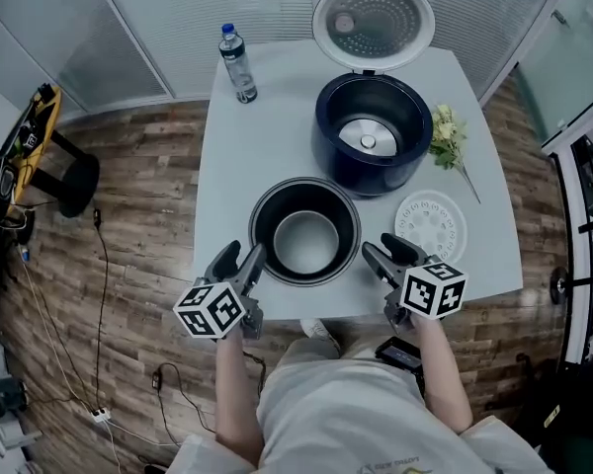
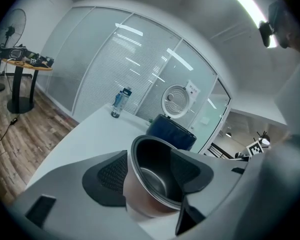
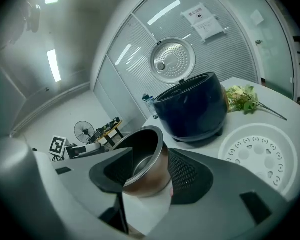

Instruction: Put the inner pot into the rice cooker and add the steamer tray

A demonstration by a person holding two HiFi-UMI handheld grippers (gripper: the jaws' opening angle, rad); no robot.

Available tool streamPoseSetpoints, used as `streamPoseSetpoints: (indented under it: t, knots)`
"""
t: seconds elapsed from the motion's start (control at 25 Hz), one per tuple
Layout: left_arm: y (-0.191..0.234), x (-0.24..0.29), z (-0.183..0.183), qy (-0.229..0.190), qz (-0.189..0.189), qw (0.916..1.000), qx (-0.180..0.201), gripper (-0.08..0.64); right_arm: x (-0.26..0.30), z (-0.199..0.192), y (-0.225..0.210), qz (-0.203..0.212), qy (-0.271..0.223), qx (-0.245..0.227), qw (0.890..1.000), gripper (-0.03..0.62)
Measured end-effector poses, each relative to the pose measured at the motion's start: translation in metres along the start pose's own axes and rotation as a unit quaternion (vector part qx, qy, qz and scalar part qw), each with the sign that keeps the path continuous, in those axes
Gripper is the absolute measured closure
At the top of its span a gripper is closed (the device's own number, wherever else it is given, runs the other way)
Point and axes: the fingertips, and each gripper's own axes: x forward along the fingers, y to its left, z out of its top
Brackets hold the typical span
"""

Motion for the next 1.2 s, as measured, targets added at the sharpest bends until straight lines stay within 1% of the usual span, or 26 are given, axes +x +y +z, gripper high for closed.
streamPoseSetpoints:
  t: [0.16,0.36,0.64,0.8,1.2]
  knots:
    - [0.012,0.006,-0.005,0.023,0.002,0.9997,-0.003,0.296,0.014,-0.002,0.0,-0.001,0.023,0.002,1.0,0.37]
    - [0.02,0.01,-0.005,0.034,0.004,0.9994,-0.005,0.296,0.027,0.0,0.0,0.0,0.032,0.002,0.999,0.37]
    - [0.022,0.015,-0.008,0.037,-0.003,0.9992,-0.015,0.297,0.04,-0.004,-0.001,0.012,0.049,0.003,0.999,0.371]
    - [0.023,0.02,-0.014,0.042,-0.004,0.9988,-0.024,0.299,0.042,-0.002,-0.007,0.009,0.053,0.003,0.999,0.374]
    - [0.024,0.031,-0.019,0.053,-0.005,0.998,-0.035,0.318,0.055,-0.005,-0.013,0.019,0.068,0.009,0.997,0.396]
